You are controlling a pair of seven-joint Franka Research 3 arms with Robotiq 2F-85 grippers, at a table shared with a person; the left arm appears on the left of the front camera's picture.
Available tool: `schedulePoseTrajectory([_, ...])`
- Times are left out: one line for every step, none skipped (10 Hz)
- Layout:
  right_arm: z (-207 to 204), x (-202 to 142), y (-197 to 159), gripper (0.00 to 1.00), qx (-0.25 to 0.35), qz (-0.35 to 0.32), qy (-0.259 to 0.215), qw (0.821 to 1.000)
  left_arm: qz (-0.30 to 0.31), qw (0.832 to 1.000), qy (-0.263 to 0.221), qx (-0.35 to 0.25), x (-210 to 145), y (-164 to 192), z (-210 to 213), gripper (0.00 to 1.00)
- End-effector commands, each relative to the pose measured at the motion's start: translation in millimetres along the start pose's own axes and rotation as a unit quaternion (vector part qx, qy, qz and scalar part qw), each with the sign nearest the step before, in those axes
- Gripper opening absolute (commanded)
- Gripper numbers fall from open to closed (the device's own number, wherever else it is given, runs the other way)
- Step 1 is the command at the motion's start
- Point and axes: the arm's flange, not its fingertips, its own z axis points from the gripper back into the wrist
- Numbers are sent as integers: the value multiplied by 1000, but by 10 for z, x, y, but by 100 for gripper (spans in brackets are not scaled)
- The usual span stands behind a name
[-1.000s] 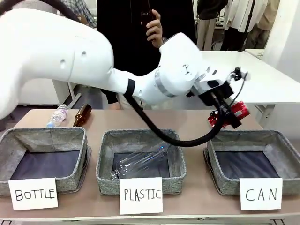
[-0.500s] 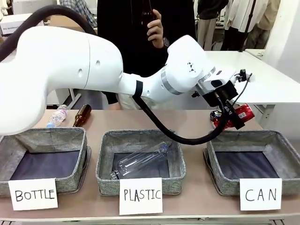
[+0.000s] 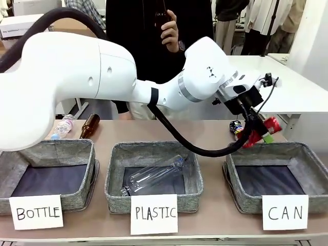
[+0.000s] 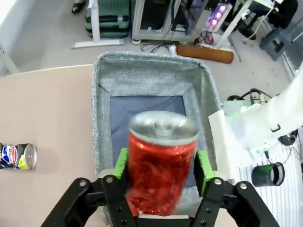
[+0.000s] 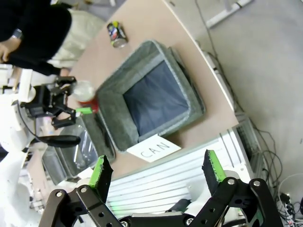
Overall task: Sort the can waste into the basket.
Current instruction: Pick up the can waste from the table and place it in the right Fabric basket.
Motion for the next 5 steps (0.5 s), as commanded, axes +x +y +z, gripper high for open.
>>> schedulePoseTrajectory([76, -42, -17, 100, 8, -11, -9, 1000, 1, 1000, 9, -1, 51, 55, 46, 100])
schedulePoseTrajectory([76, -42, -17, 100, 8, -11, -9, 1000, 4, 1000, 8, -1, 42, 52, 45, 100])
schedulePoseTrajectory([76, -42, -17, 100, 8, -11, -9, 1000, 6, 1000, 6, 1, 37, 39, 45, 100])
schedulePoseTrajectory([76, -42, -17, 100, 8, -11, -9, 1000, 9, 1000, 3, 8, 35, 27, 65, 100])
schedulePoseTrajectory([76, -42, -17, 100, 8, -11, -9, 1000, 20, 1000, 5, 19, -3, -1, 125, 100])
